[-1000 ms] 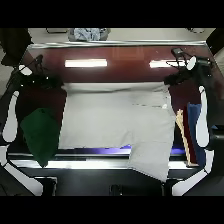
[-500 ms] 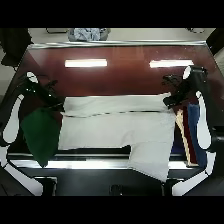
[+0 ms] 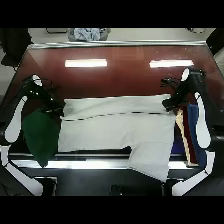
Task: Fold the shirts.
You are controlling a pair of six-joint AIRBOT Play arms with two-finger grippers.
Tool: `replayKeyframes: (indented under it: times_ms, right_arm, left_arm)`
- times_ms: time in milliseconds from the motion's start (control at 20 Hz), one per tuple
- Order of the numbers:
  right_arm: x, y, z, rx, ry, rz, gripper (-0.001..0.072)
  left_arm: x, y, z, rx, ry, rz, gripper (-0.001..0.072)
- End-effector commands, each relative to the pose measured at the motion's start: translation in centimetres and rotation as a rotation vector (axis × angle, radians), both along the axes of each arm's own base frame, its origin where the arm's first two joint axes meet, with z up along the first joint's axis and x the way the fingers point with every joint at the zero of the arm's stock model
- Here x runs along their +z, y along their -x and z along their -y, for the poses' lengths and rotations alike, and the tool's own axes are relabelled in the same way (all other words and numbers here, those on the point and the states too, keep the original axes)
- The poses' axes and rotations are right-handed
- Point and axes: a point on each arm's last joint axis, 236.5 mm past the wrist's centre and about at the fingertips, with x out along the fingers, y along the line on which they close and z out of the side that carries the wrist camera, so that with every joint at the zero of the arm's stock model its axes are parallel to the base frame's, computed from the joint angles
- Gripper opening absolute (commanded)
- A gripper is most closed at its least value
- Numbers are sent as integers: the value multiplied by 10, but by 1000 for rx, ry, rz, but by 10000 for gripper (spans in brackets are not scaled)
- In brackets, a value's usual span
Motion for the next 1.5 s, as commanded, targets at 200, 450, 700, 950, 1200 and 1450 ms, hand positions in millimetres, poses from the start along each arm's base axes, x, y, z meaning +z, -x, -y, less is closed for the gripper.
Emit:
replayKeyframes:
  times_ms: [200, 450, 700, 950, 1200, 1450]
  right_arm:
    - [-3, -18, 14, -2, 62, 74, 42]
    - [-1, -18, 11, -13, 50, 76, 436]
    - [44, 32, 10, 54, 14, -37, 450]
    - [40, 99, 15, 3, -33, -68, 449]
    - [26, 157, 9, 5, -29, -74, 446]
    - [29, 172, 6, 10, -31, -86, 439]
  left_arm:
    - [-7, -15, -10, -30, -30, 77, 32]
    - [-4, -14, -8, -7, -13, 68, 355]
    - [49, -1, -11, 55, -30, 95, 467]
    - [38, 106, 1, 101, -22, 83, 464]
    - [-10, 186, 11, 153, -21, 93, 459]
    - [-18, 200, 22, 149, 22, 30, 458]
